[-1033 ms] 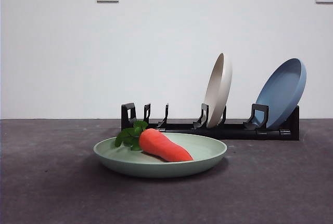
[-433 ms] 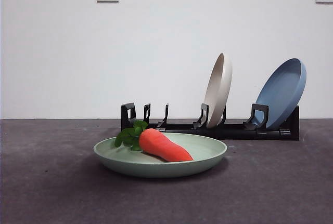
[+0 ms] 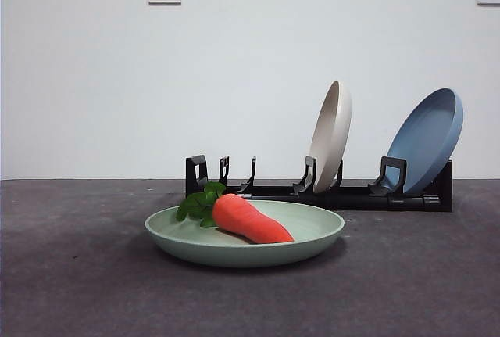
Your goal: Take the green plate from the plate rack,put the plate on the table,take the carrot from the table,put the carrot in the plate
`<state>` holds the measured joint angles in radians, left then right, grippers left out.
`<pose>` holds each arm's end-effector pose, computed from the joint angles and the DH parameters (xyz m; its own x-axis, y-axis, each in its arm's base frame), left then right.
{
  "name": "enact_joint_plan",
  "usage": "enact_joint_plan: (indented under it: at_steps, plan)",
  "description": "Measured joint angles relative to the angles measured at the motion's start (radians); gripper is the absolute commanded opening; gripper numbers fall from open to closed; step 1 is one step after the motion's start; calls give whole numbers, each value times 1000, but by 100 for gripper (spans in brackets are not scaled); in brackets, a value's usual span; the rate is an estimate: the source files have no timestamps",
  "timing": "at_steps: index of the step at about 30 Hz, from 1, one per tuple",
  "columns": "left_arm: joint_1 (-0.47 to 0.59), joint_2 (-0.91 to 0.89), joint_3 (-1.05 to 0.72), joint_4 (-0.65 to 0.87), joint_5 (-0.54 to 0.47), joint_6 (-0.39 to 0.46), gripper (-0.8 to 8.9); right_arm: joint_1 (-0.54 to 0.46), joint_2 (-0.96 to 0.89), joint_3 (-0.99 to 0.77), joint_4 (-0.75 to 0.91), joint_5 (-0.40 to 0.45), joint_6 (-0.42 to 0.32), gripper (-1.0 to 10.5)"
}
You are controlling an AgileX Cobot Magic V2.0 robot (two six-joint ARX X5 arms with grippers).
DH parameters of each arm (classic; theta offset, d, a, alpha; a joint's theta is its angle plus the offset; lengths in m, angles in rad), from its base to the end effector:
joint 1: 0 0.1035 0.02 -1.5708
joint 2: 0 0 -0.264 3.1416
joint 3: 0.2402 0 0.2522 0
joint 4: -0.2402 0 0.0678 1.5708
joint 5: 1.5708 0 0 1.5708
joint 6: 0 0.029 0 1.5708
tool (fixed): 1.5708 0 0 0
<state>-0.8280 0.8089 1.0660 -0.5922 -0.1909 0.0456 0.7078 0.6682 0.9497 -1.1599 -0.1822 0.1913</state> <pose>0.1057 -0.1070 0.3832 0.7669 -0.5546 -0.3229 0.6115 0.7842 0.1054 0.0672 0.0644 0.3186 0.3592 0.5459 -0.7570 -0.6028 0.7549 0.2583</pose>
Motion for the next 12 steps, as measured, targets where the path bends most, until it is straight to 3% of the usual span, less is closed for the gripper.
enact_joint_plan:
  at_steps: [6,12]
  plan:
    - [334,-159,-157,351,206,87,-4,0,0,0,0,0,0,1]
    - [555,-377,-418,503,213,101,-3,0,0,0,0,0,0,1]
